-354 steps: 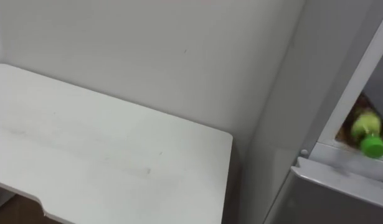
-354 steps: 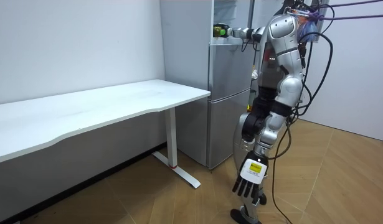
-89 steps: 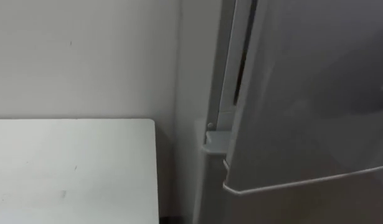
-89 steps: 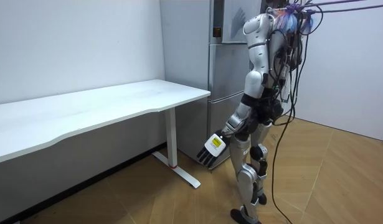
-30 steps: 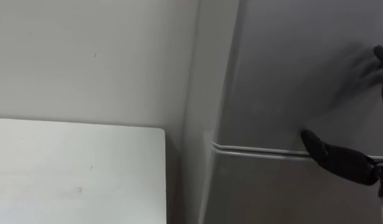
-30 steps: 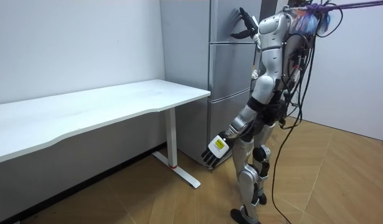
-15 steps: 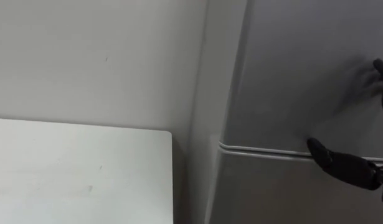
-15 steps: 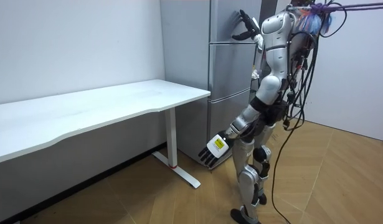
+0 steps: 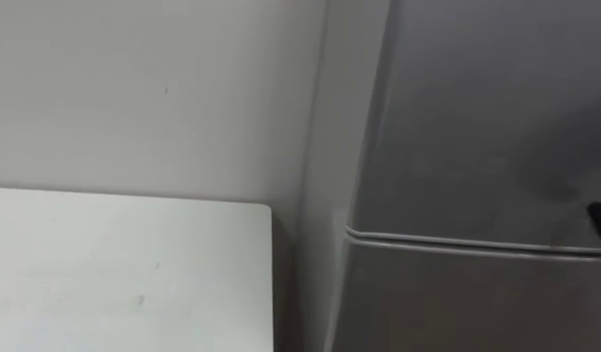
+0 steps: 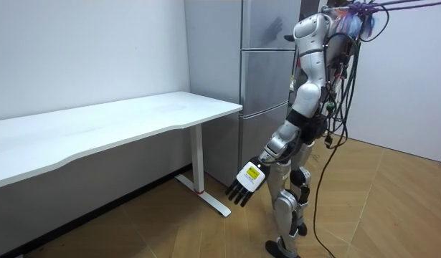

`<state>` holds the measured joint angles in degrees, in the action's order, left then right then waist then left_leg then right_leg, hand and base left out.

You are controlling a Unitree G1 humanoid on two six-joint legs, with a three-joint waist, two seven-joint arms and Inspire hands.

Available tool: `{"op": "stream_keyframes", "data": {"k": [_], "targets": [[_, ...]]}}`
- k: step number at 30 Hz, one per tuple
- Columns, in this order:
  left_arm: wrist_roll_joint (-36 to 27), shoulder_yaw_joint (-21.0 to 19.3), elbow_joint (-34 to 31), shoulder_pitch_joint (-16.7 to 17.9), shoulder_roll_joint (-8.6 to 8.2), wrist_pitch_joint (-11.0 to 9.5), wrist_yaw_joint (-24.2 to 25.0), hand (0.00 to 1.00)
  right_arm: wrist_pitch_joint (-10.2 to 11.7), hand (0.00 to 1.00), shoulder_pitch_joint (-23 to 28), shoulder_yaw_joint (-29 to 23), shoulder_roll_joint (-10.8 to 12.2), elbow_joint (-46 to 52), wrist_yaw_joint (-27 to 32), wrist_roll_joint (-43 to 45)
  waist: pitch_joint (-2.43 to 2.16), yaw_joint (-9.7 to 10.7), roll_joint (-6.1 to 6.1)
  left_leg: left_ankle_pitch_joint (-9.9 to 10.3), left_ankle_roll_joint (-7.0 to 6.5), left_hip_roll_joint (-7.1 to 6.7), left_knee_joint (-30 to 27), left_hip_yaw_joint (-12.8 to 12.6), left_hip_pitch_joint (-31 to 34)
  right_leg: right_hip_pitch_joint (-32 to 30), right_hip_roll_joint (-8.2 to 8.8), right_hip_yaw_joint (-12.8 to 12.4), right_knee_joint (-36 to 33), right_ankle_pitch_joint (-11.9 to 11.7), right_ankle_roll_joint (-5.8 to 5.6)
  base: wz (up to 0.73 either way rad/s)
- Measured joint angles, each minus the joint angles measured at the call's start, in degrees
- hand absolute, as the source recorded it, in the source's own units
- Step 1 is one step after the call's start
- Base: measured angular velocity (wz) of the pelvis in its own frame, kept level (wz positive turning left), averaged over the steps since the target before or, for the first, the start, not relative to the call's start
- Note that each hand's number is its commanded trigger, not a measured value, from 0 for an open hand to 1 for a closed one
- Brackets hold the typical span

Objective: Put the bottle in the upper fridge

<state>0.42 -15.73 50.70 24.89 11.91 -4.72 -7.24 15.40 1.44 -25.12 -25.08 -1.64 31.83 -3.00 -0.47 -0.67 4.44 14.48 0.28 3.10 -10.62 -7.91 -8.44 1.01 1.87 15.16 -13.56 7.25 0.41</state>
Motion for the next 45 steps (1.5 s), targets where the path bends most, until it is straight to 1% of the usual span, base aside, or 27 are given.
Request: {"op": "stream_keyframes", "data": {"k": [2,4,7,9,12,14,16,18,21,22,23,24,25,26,27,28,29,32,33,34,35,36,37,39,41,42,45], "targets": [[0.5,0.0,0.2,0.9,-0.21,0.0,0.0,0.00,-1.1,0.00,2.0,-2.2,0.0,0.0,1.4,-2.4,0.14,0.6,-0.34,0.0,0.01,-0.01,0.5,-0.1,-0.2,-0.1,-0.07,-0.1,0.0,0.3,-0.09,0.00],[0.3,0.1,1.1,1.1,-0.24,0.1,0.0,0.00,-1.7,0.00,3.6,-3.4,0.0,0.0,3.6,-6.3,0.40,1.9,-0.60,0.0,0.02,0.03,1.1,-0.1,-0.6,0.0,-0.15,-0.1,-0.1,0.6,-0.10,0.00],[0.2,0.1,1.1,0.6,-0.35,0.1,0.0,0.00,-1.8,0.00,5.1,-3.8,0.0,0.0,5.5,-9.4,0.29,2.3,-1.13,0.0,0.04,0.10,1.4,-0.9,-1.1,-0.2,-0.42,-0.9,-0.1,0.9,-0.18,-0.13],[0.2,0.1,0.8,0.2,-0.59,0.1,0.0,0.00,-1.9,0.00,6.1,-3.8,0.1,-0.3,6.1,-10.6,0.38,2.8,-1.36,0.0,0.05,0.07,1.6,-1.2,-1.0,-0.8,-0.43,-1.2,-0.4,1.0,-0.20,-0.10],[0.2,0.1,0.9,0.1,-1.15,0.6,0.1,0.00,-3.0,0.00,7.2,-3.8,0.5,-2.5,6.3,-12.8,0.42,3.3,-1.34,0.0,0.05,0.04,1.9,-1.4,-0.9,-1.2,-0.39,-1.3,-0.6,1.2,-0.26,-0.04],[0.1,0.2,0.9,0.1,-1.40,0.7,0.1,0.00,-3.1,0.00,8.1,-3.8,1.2,-4.1,6.8,-14.0,0.47,3.3,-1.25,0.0,0.06,0.02,1.9,-1.4,-0.9,-1.3,-0.34,-1.4,-0.9,1.4,-0.29,0.00],[-0.8,0.2,0.9,0.2,-1.82,0.7,0.1,0.00,-3.5,0.00,9.4,-3.8,2.8,-5.0,7.9,-15.2,0.39,3.4,-1.20,0.1,0.12,0.03,2.1,-1.5,-0.7,-1.9,-0.35,-1.4,-1.2,1.6,-0.26,-0.02],[-0.8,0.3,0.9,0.2,-2.00,0.7,0.1,0.00,-3.5,0.00,10.3,-3.8,4.0,-5.0,9.0,-15.7,0.38,3.4,-1.45,0.1,0.13,0.07,2.1,-1.5,-0.5,-2.2,-0.39,-1.5,-1.2,1.6,-0.22,-0.02],[-1.0,1.3,0.9,0.3,-2.01,0.7,-0.1,0.00,-3.5,0.00,12.0,-3.4,5.0,-5.8,9.5,-18.3,0.38,3.4,-1.98,0.1,0.13,0.05,2.1,-1.6,-0.3,-2.3,-0.37,-1.5,-1.2,1.6,-0.22,0.00],[-0.9,1.6,0.9,0.3,-2.01,0.7,-0.1,0.00,-3.5,0.00,12.4,-3.1,5.5,-7.4,9.6,-19.3,0.24,3.4,-2.34,0.1,0.13,0.06,2.0,-1.6,-0.4,-2.2,-0.39,-1.6,-1.2,1.6,-0.22,0.00],[-0.9,1.7,1.0,0.2,-2.02,0.7,-0.2,0.00,-3.5,0.00,12.7,-3.1,6.0,-8.1,9.7,-19.9,0.26,3.4,-2.29,0.1,0.13,0.06,2.1,-1.6,-0.6,-2.0,-0.39,-1.7,-1.2,1.7,-0.23,0.00],[-0.9,1.7,1.3,0.3,-2.03,0.6,-0.8,0.00,-3.4,0.00,13.4,-3.1,7.2,-9.5,10.1,-21.4,0.52,3.1,-2.69,0.1,0.13,0.06,2.1,-1.6,-1.0,-1.7,-0.43,-2.0,-1.3,1.9,-0.23,0.00],[-0.9,1.8,2.2,0.2,-2.05,0.5,-1.8,0.00,-3.1,0.00,13.6,-2.8,8.4,-11.9,10.6,-22.1,0.40,3.0,-2.68,0.1,0.17,0.05,2.0,-1.6,-1.2,-1.8,-0.40,-2.0,-1.4,2.0,-0.26,0.00],[-0.9,2.0,2.4,0.3,-2.08,0.5,-2.2,0.00,-2.8,0.00,13.6,-2.6,9.0,-13.5,10.8,-22.5,0.37,3.1,-2.72,0.2,0.24,0.06,2.0,-1.6,-1.2,-1.8,-0.41,-2.0,-1.3,2.1,-0.28,0.00],[-0.9,2.2,2.4,0.3,-2.23,0.5,-2.7,0.00,-2.8,0.00,13.7,-2.2,10.1,-16.8,11.2,-23.1,0.39,3.2,-2.86,0.4,0.28,0.08,2.0,-1.6,-1.1,-1.8,-0.40,-2.1,-1.3,2.3,-0.28,0.00],[-0.9,2.6,2.5,0.4,-2.39,0.5,-3.1,0.00,-2.9,0.00,14.3,-1.6,11.0,-19.2,11.3,-24.3,0.37,3.3,-3.09,0.5,0.27,0.06,2.1,-1.5,-1.1,-2.1,-0.35,-2.0,-1.5,2.4,-0.27,0.00],[-0.9,2.8,2.5,0.5,-2.50,0.5,-3.3,0.00,-2.7,0.00,14.8,-0.7,11.2,-20.4,11.3,-24.6,0.32,3.3,-3.16,0.5,0.27,0.05,2.1,-1.6,-1.1,-2.0,-0.34,-1.9,-1.6,2.4,-0.28,0.00],[-0.9,3.0,2.8,0.5,-2.69,0.5,-4.0,0.00,-2.8,0.00,15.8,3.0,12.2,-29.8,10.5,-26.4,0.26,3.3,-3.28,0.5,0.34,0.05,2.0,-1.7,-1.3,-2.1,-0.21,-1.8,-2.6,2.9,-0.09,0.00],[-0.8,3.1,2.8,0.5,-3.06,0.5,-4.1,0.00,-2.9,0.00,15.8,4.2,12.9,-33.5,10.4,-26.1,0.29,3.4,-3.58,0.5,0.36,0.07,1.9,-1.7,-1.3,-2.2,-0.28,-2.2,-2.7,3.0,-0.06,-0.05],[-0.8,3.3,2.8,0.4,-3.38,0.5,-4.4,0.00,-3.0,0.00,15.8,4.3,13.4,-34.9,10.3,-26.1,0.20,3.4,-3.55,0.5,0.37,0.08,1.9,-1.9,-1.4,-2.2,-0.31,-2.3,-2.7,3.0,-0.05,-0.12],[-0.8,3.6,2.9,0.4,-4.13,0.5,-4.6,0.00,-3.0,0.00,15.7,4.6,14.3,-37.4,10.1,-26.0,0.25,3.4,-4.08,0.5,0.38,0.06,1.9,-2.4,-1.6,-2.4,-0.33,-2.6,-3.0,3.1,-0.04,-0.14],[-0.8,3.8,3.6,0.2,-4.67,0.5,-4.6,0.00,-3.0,0.00,15.7,6.2,14.4,-41.0,9.4,-25.3,0.21,3.5,-4.29,0.5,0.38,0.04,2.0,-2.6,-1.8,-2.3,-0.24,-2.6,-3.1,3.2,-0.07,-0.11],[-0.8,4.0,4.1,0.0,-4.73,0.5,-4.6,0.00,-3.0,0.00,15.7,7.1,14.5,-42.9,8.9,-24.5,0.23,3.4,-4.38,0.5,0.38,0.05,2.0,-2.6,-1.9,-2.2,-0.23,-2.5,-3.0,3.2,-0.09,0.00],[-0.8,4.8,5.1,-0.4,-4.74,0.5,-5.2,0.00,-3.8,0.00,16.3,11.6,14.5,-48.4,6.3,-23.7,0.31,3.4,-4.56,0.6,0.48,0.09,2.0,-2.8,-2.1,-2.0,-0.30,-2.6,-3.2,3.3,-0.05,-0.02],[-0.3,4.8,6.2,-1.2,-4.99,0.5,-5.3,0.00,-4.3,0.00,16.4,13.1,15.0,-50.9,3.4,-23.5,0.39,3.3,-4.73,0.6,0.48,0.08,2.0,-2.8,-2.1,-2.2,-0.27,-2.5,-3.2,3.3,-0.03,-0.02],[0.2,4.9,6.8,-1.6,-5.04,0.6,-5.3,0.00,-4.4,0.00,16.1,14.1,15.3,-53.0,0.8,-23.4,0.41,3.3,-4.75,0.7,0.51,0.14,2.0,-2.8,-2.1,-2.2,-0.35,-2.6,-3.2,3.3,-0.03,0.00],[0.4,6.7,7.4,-2.0,-4.89,0.6,-5.8,0.00,-5.7,0.00,15.3,19.4,15.3,-57.8,-7.0,-22.9,0.39,2.6,-4.92,0.8,0.62,0.25,2.0,-2.8,-2.2,-2.0,-0.65,-3.0,-3.1,3.3,0.04,-0.02]]}}
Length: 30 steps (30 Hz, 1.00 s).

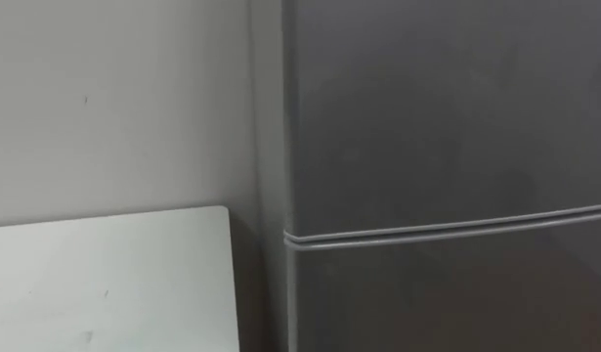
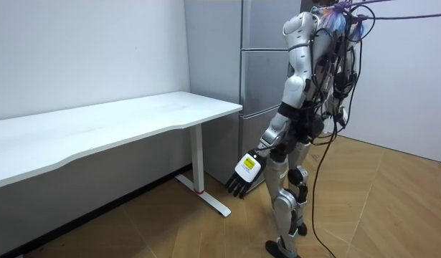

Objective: Put the bottle in the upper fridge

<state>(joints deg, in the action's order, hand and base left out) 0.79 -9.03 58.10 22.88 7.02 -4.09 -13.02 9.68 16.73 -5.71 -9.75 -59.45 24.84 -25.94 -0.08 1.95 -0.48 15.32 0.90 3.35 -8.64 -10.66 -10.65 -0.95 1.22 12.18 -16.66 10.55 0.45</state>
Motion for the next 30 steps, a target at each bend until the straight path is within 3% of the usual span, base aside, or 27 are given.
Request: {"op": "stream_keyframes", "data": {"k": [6,12,19,30], "targets": [[0.0,2.8,0.2,-0.9,0.04,1.4,0.1,0.00,-2.9,0.00,-2.6,5.6,0.3,-3.4,-13.4,4.2,0.13,-1.1,-0.59,0.0,-0.02,-0.04,-0.4,0.1,0.0,0.0,0.25,0.4,0.0,0.0,-0.02,0.01],[1.4,3.9,0.9,-1.7,0.14,1.7,0.3,0.00,-3.5,0.00,-4.3,7.6,0.4,-3.8,-20.4,6.2,0.21,-1.3,-0.33,0.0,-0.02,-0.10,-0.6,0.5,0.1,0.3,0.36,0.7,0.1,0.0,-0.05,0.03],[2.4,7.1,1.4,-2.4,0.21,3.1,0.2,0.00,-4.2,0.00,-5.5,8.5,0.4,-5.4,-22.4,5.9,0.32,-0.9,-0.27,0.0,-0.03,-0.04,-0.7,1.4,0.6,0.4,0.41,1.5,0.1,0.1,-0.01,0.05],[3.9,7.2,1.6,-2.8,0.11,4.2,0.1,0.00,-4.3,0.00,-5.4,8.8,0.5,-5.4,-22.6,5.9,0.29,-0.9,-0.48,0.0,-0.03,0.08,-0.7,1.6,0.6,1.3,0.28,2.1,1.4,0.0,-0.12,0.02]]}}
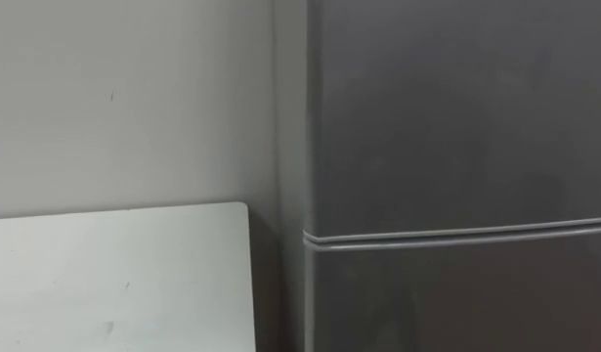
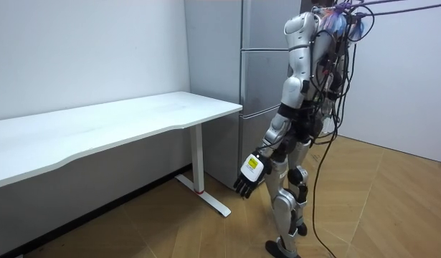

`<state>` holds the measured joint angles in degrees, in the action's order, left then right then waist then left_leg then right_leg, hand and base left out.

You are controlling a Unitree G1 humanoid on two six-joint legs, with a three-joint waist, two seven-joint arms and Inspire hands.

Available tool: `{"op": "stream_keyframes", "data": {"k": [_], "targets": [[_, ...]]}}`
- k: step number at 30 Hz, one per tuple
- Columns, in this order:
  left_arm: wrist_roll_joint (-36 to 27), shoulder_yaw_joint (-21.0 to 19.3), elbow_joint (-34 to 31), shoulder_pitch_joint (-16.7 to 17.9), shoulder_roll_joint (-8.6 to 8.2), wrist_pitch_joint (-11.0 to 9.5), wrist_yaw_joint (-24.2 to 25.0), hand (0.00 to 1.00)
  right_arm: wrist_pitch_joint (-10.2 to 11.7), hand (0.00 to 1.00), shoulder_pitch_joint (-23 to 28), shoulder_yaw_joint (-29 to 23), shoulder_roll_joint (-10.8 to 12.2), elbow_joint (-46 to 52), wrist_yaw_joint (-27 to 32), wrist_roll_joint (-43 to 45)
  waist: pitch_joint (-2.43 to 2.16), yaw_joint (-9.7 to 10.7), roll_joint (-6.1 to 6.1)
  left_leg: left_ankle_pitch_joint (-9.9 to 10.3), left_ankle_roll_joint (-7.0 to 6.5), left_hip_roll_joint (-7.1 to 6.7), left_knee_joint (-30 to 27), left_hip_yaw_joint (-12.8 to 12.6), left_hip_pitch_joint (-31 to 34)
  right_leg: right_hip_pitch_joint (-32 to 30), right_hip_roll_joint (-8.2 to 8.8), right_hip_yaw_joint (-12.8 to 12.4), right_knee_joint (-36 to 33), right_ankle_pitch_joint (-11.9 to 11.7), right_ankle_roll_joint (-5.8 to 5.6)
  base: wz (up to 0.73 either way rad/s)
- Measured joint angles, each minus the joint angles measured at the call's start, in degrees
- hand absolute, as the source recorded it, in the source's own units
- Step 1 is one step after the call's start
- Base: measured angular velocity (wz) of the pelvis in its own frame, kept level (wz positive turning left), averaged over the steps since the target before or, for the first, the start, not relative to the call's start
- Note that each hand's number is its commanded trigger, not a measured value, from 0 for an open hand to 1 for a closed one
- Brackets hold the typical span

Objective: Put the bottle in the upper fridge

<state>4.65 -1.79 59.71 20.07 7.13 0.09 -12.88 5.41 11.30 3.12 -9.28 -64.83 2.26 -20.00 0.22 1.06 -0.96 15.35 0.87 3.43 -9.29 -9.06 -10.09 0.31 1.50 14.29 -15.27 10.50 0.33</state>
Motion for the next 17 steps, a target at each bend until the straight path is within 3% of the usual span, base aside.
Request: {"op": "stream_keyframes", "data": {"k": [17], "targets": [[0.1,0.0,0.0,-0.3,-0.04,0.9,0.0,0.00,-0.1,0.00,0.1,0.0,0.1,0.0,-1.2,0.0,-0.02,0.0,0.09,0.0,-0.01,-0.04,-0.4,-0.1,0.0,0.0,0.06,0.0,0.2,0.0,-0.05,0.00]]}}
